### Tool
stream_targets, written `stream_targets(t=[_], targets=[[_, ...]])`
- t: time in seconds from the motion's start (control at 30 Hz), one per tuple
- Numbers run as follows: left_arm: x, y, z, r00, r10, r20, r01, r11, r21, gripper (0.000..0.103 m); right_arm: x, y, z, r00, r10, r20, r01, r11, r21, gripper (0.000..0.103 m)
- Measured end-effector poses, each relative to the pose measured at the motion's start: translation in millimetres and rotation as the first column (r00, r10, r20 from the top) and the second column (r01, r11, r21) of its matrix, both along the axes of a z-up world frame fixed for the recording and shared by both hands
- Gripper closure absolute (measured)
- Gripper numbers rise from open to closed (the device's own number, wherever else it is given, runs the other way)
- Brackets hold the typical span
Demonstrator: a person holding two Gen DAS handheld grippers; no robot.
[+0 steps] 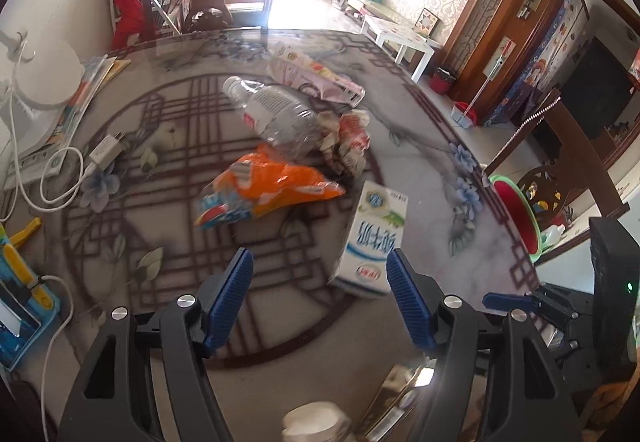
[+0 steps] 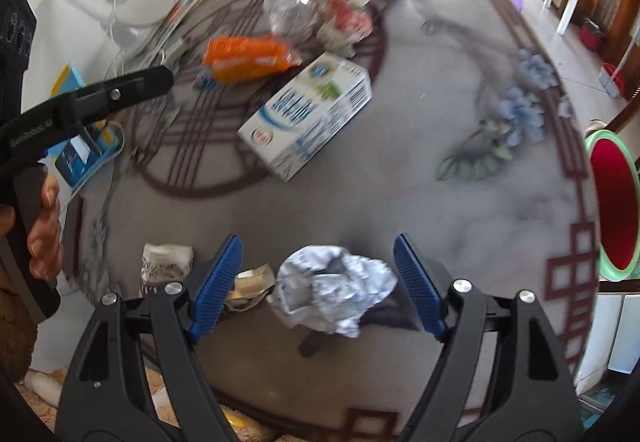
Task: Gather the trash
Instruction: 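Grasp the crumpled foil with the right tool while the left tool grasps the brown box, then carry the foil and brown box in both tools over the red bin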
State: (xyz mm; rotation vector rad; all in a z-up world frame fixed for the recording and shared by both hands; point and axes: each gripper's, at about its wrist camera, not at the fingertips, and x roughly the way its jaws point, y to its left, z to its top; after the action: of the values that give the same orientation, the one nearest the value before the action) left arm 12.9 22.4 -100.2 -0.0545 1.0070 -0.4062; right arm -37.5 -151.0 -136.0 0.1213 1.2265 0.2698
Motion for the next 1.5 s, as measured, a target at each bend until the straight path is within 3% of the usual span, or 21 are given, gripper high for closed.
stream_targets(t=[0.13, 0.23, 0.37, 0.43, 0.53, 0.73, 1.0, 1.17, 1.23, 1.33, 1.5], targets=[[-17, 8, -4, 0.996, -0.093, -0.002, 0.093, 0.996, 0.013, 0.036, 1, 2, -11, 0.998, -0.035, -0.059, 0.035, 0.999, -0.002, 0.027], [-34, -4, -10, 0.970, -0.243, -0.009, 0.243, 0.969, 0.043, 0.033, 0, -3, -20, 0.991, -0.078, -0.108, 0.081, 0.996, 0.022, 0.027], [-61, -32, -20, 0.894, -0.448, -0.024, 0.448, 0.889, 0.095, 0.033, -2, -4, -31, 0.983, -0.099, -0.154, 0.108, 0.993, 0.053, 0.027], [-70, -44, -26, 0.856, -0.515, -0.043, 0.517, 0.850, 0.105, 0.033, -3, -3, -34, 0.981, -0.095, -0.168, 0.103, 0.994, 0.043, 0.042], [-73, -54, -35, 0.832, -0.548, -0.084, 0.554, 0.828, 0.087, 0.033, -6, -5, -37, 0.978, -0.105, -0.181, 0.115, 0.992, 0.045, 0.053], [-74, -66, -54, 0.789, -0.588, -0.176, 0.601, 0.799, 0.027, 0.033, -12, -22, -17, 0.978, -0.196, -0.067, 0.195, 0.980, -0.027, 0.055], [-76, -78, -74, 0.790, -0.566, -0.234, 0.583, 0.813, 0.002, 0.035, -13, -32, -2, 0.976, -0.218, 0.010, 0.218, 0.973, -0.077, 0.055], [-75, -83, -85, 0.786, -0.552, -0.279, 0.570, 0.821, -0.020, 0.058, -13, -27, 6, 0.978, -0.201, 0.051, 0.206, 0.973, -0.105, 0.055], [-73, -83, -91, 0.781, -0.543, -0.308, 0.562, 0.827, -0.032, 0.079, -13, -27, 9, 0.978, -0.198, 0.065, 0.204, 0.973, -0.111, 0.055], [-68, -80, -91, 0.800, -0.513, -0.311, 0.527, 0.849, -0.047, 0.087, -14, -29, 13, 0.979, -0.191, 0.078, 0.199, 0.973, -0.117, 0.055], [-55, -72, -77, 0.869, -0.424, -0.257, 0.425, 0.904, -0.055, 0.087, -13, -33, 17, 0.976, -0.195, 0.093, 0.205, 0.972, -0.117, 0.055]])
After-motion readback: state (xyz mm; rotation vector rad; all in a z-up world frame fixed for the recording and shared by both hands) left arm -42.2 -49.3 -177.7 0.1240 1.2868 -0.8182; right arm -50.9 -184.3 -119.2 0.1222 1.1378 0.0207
